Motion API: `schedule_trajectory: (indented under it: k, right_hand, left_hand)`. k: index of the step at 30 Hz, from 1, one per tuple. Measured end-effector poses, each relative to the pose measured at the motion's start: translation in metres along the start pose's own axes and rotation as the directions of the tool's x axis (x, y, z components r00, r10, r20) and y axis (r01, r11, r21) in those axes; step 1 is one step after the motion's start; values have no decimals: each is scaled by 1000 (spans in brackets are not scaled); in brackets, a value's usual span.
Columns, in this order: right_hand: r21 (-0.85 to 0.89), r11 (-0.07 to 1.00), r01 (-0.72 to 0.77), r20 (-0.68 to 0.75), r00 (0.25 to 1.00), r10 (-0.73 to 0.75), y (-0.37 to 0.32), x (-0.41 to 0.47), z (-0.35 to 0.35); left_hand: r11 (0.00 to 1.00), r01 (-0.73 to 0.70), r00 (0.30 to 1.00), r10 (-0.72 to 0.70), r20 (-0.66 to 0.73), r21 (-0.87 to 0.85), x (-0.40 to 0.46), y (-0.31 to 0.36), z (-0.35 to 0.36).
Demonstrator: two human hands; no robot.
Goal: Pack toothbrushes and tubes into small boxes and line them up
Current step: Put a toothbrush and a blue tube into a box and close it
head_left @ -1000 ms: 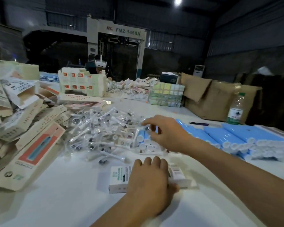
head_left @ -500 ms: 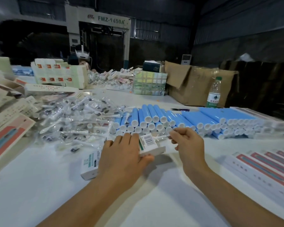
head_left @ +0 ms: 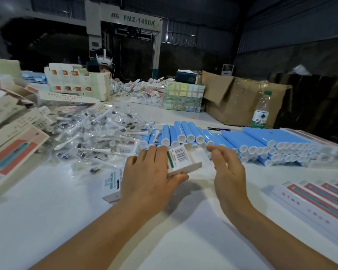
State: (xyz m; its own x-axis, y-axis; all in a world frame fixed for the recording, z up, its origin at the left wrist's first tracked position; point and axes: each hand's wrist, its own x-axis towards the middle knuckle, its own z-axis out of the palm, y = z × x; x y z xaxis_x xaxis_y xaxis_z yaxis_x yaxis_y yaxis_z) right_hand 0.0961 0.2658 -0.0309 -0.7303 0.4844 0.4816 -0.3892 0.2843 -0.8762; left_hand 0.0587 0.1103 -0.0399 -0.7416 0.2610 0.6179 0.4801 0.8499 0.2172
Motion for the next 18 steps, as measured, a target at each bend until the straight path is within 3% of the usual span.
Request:
schedule_trajectory:
  k: [8,12,18]
  right_hand:
    - [-173,956,238,63,971,-231,-1,-15,1]
    - [-224,952,211,121,975,-188,0,-16,6]
    - [-168,977,129,175,980,-100,-2,-22,12]
  left_hand:
    - [998,43,999,-43,-2,42,1,0,2]
    - [997,45,999,-43,-27,70,1,2,3]
    - [994,13,1000,-12,-6,109,-3,4,6]
